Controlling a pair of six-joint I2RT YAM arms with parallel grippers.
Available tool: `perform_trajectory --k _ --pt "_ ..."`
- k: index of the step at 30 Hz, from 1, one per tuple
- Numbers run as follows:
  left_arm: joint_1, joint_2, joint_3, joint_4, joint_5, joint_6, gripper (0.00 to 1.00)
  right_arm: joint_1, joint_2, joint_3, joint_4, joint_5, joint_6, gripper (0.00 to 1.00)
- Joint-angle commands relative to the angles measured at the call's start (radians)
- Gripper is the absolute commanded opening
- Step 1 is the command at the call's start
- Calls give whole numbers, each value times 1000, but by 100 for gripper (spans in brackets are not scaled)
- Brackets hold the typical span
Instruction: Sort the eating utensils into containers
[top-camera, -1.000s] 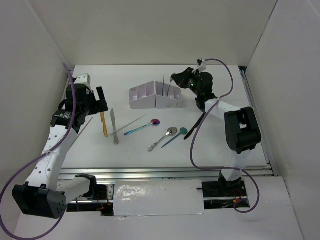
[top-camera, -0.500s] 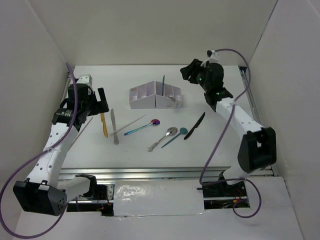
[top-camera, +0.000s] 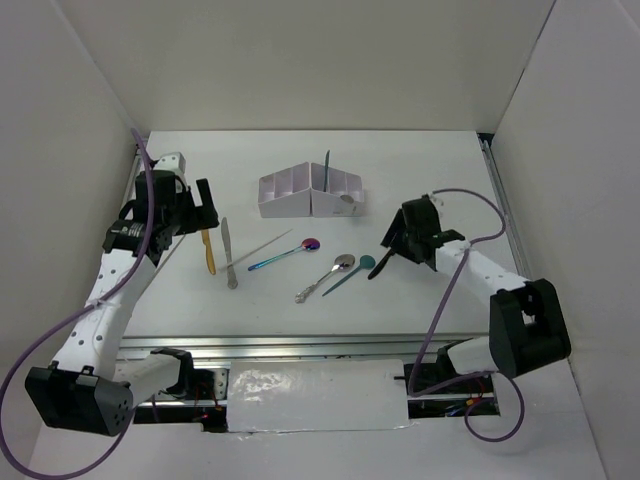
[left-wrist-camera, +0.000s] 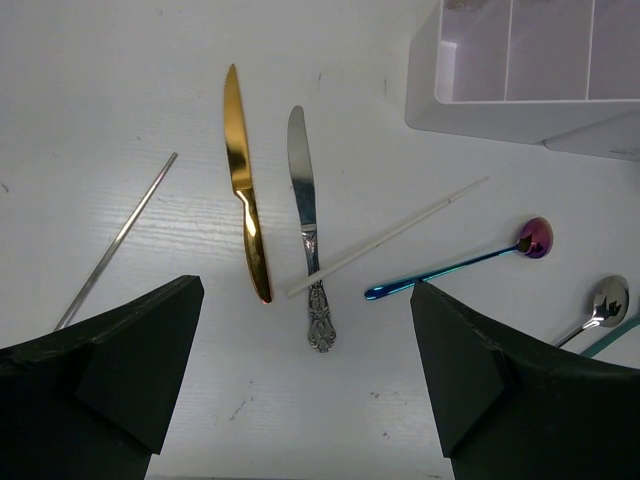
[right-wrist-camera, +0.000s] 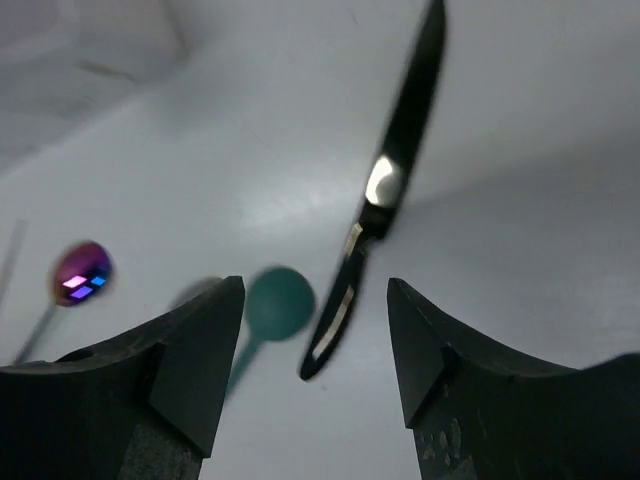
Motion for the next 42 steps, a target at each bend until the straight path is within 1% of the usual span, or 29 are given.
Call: perform_trajectory --k 1,3,6,8,14,22,24,25,30,34,38,39,40,42 --pt "-3 -33 -13 28 6 -3 99 40 19 -41 -30 13 115 67" --pt "-3 -39 -22 30 -11 1 99 51 51 -50 -30 16 158 66" --pt "-3 -40 -22 17 -9 10 99 66 114 -47 -39 50 213 59" --pt "-3 -40 -25 19 -9 13 99 83 151 -44 -36 83 229 57" --pt "-3 -34 -28 23 -3 24 99 100 249 34 -53 135 253 55" --pt "-3 -27 -33 36 -2 30 99 100 341 122 -115 182 214 53" --pt "-3 -22 -33 37 0 28 99 100 366 145 -136 180 209 49" --pt "-2 -22 -35 40 -2 28 99 102 373 155 -141 175 201 45" --pt "-3 -17 -35 43 -3 33 99 102 392 151 -139 133 187 33" --pt "-3 -13 -36 50 0 31 99 103 407 154 -128 114 180 29" --pt "-3 -8 -35 48 -3 30 99 108 421 171 -136 117 167 28" --pt "-2 -8 -35 48 -5 31 99 106 423 171 -133 116 160 26" --pt "-2 -10 -35 48 -6 31 99 109 415 171 -133 116 160 22" --pt "-3 -11 -33 48 -5 31 99 109 400 169 -127 120 151 19"
